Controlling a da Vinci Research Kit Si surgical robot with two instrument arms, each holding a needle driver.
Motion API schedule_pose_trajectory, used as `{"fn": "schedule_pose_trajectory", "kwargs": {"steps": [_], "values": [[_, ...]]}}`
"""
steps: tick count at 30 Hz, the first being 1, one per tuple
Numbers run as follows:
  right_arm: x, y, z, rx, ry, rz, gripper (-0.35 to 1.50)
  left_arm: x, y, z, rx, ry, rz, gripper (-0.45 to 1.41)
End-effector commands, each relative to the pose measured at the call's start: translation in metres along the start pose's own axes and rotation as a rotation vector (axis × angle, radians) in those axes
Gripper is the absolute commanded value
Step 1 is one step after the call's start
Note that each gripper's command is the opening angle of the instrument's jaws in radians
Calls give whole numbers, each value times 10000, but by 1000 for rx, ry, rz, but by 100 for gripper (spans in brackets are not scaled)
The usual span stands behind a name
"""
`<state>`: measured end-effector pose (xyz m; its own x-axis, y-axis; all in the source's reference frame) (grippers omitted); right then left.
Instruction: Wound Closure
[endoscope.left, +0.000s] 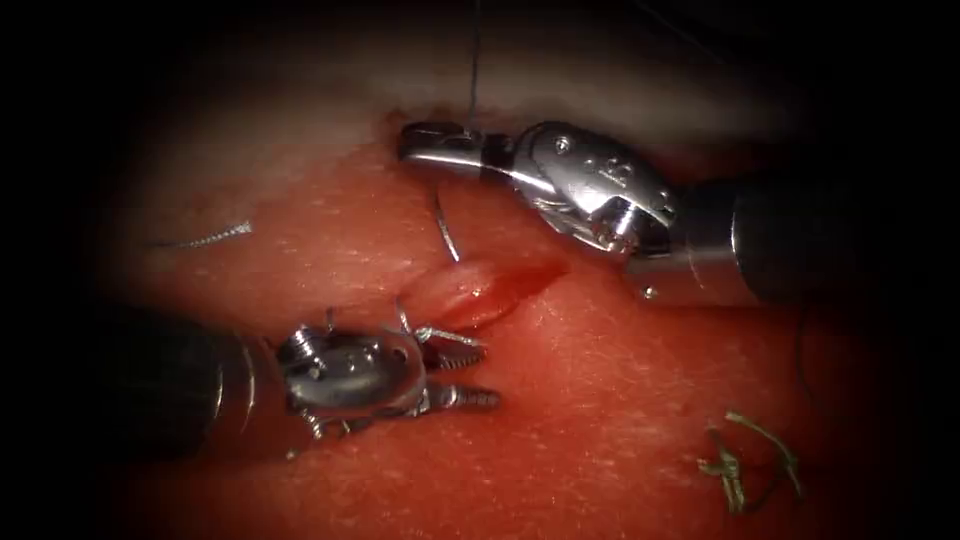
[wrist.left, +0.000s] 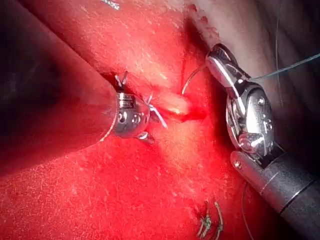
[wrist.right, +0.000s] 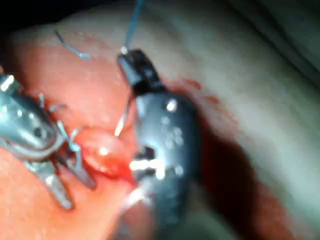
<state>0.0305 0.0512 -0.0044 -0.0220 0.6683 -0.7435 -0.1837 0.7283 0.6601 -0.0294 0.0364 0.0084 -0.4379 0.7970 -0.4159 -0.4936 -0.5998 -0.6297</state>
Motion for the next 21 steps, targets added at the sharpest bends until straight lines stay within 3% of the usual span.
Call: {"fn": "schedule_pose_trajectory", "kwargs": {"steps": [1,7,9,14,18,20,21], "values": [[-6,-5,5,1,-25,41,-35,-5,3,8,-3,-1,-2,44],[-11,-16,0,-21,-146,133,-35,-5,2,6,-5,-2,-2,45],[-15,-29,-9,-36,-258,219,-35,-3,3,4,-10,-4,-2,45],[-32,-45,-22,51,-381,348,-35,10,9,-6,2,7,-21,43],[-39,-51,-23,70,-393,385,-35,20,18,-17,9,15,20,41],[-38,-44,-23,32,-330,386,71,26,25,-31,10,15,107,44],[-38,-42,-23,25,-321,386,89,27,26,-35,14,8,141,45]]}}
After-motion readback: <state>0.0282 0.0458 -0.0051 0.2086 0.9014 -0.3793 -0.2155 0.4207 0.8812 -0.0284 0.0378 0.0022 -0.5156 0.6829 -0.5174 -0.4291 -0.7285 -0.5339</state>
